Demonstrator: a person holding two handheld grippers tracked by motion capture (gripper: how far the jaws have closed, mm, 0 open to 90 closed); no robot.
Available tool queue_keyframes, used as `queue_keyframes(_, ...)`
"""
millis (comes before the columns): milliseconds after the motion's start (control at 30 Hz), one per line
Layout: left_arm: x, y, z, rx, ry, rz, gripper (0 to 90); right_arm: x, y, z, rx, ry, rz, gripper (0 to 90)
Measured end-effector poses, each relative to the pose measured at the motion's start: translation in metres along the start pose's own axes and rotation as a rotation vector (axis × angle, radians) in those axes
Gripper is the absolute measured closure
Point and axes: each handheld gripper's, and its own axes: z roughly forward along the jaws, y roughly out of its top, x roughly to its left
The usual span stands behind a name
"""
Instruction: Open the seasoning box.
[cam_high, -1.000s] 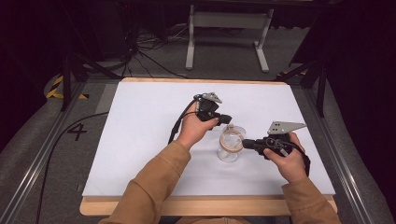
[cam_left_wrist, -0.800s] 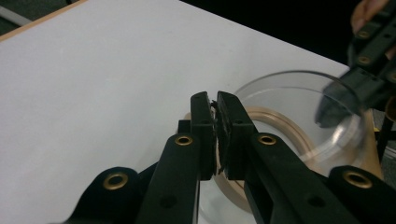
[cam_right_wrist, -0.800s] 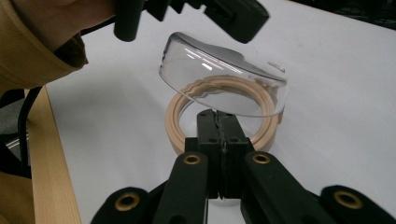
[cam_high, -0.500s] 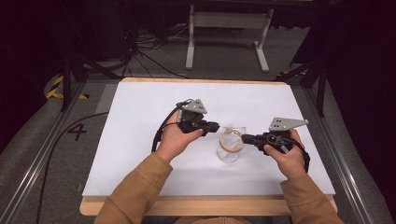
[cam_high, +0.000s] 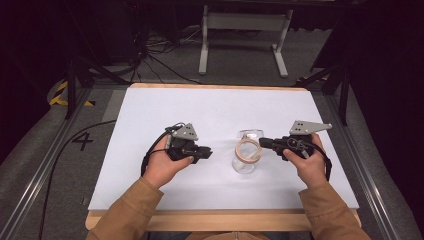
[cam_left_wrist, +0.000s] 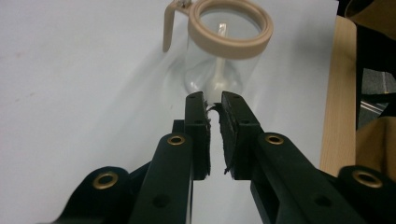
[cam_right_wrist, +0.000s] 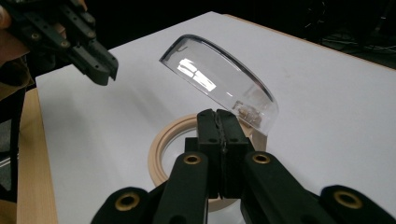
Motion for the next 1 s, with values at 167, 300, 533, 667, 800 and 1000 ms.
queue_keyframes(167, 0.003, -0.01, -0.006, 0.008, 0.003, -0.022, 80.7, -0.007, 0.003, 0.004, -0.024, -0.015, 0.002, 90.0)
queue_keyframes(300, 0.006, -0.014, -0.006, 0.012, 0.005, -0.031, 80.4, -0.014, 0.004, 0.007, -0.038, -0.037, 0.005, 90.0)
queue_keyframes(533, 0.008, -0.016, -0.004, 0.026, 0.004, -0.037, 79.5, -0.022, 0.0, 0.009, -0.038, -0.094, 0.016, 90.0)
queue_keyframes(667, 0.008, -0.016, -0.004, 0.028, 0.001, -0.037, 79.3, -0.02, 0.002, 0.006, -0.045, -0.084, 0.017, 90.0)
queue_keyframes(800, 0.008, -0.016, -0.005, 0.027, -0.003, -0.039, 79.1, -0.015, 0.003, 0.003, -0.041, -0.072, 0.012, 90.0)
queue_keyframes(1000, 0.013, -0.017, -0.01, 0.013, 0.011, -0.047, 78.1, -0.013, 0.004, -0.007, -0.027, -0.062, 0.008, 90.0)
